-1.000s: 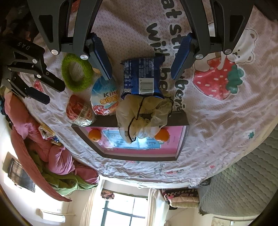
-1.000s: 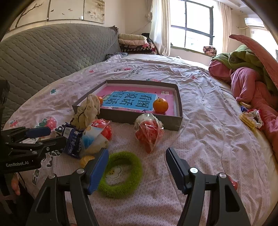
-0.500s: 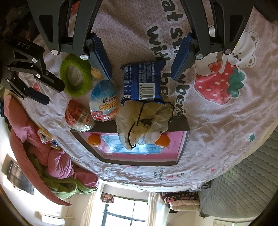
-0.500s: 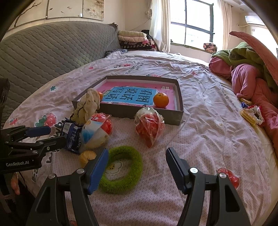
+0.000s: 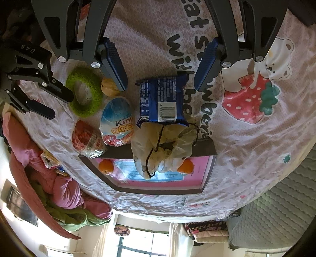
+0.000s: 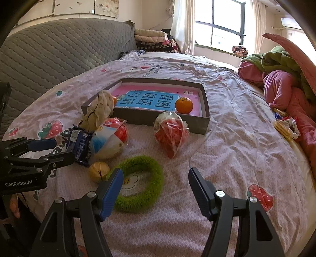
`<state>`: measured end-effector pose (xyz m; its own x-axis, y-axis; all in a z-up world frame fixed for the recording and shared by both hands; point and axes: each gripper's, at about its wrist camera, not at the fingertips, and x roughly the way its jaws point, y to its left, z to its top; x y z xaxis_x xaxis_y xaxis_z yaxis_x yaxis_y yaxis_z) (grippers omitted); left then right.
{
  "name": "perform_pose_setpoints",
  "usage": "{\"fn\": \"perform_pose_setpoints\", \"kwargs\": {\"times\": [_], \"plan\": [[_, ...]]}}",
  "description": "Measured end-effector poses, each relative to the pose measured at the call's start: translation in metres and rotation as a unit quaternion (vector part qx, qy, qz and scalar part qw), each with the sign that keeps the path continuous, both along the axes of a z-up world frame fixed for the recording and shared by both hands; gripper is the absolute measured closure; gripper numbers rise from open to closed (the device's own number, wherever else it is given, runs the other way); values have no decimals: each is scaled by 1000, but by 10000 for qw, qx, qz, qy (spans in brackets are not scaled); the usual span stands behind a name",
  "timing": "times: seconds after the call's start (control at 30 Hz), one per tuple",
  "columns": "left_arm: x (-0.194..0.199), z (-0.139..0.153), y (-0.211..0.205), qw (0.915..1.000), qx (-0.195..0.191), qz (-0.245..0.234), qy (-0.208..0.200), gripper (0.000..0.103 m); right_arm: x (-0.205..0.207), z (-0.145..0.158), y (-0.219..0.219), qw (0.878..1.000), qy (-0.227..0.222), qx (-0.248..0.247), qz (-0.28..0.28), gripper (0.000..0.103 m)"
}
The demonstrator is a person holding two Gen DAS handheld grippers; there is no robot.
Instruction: Organize objects
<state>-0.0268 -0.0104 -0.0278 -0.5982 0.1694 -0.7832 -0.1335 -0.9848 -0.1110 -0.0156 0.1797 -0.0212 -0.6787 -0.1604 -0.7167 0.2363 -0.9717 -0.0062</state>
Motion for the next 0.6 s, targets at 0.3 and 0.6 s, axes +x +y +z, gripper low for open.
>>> {"fn": "perform_pose_setpoints", "kwargs": {"times": [0.3, 0.6], "plan": [[-1, -5, 0, 9999, -50, 13, -110, 32, 1, -5, -1, 9999, -122, 22, 9, 35], [-4, -9, 0, 9998, -94, 6, -168, 32, -1, -9, 0, 9998, -196, 13, -33, 35]]}}
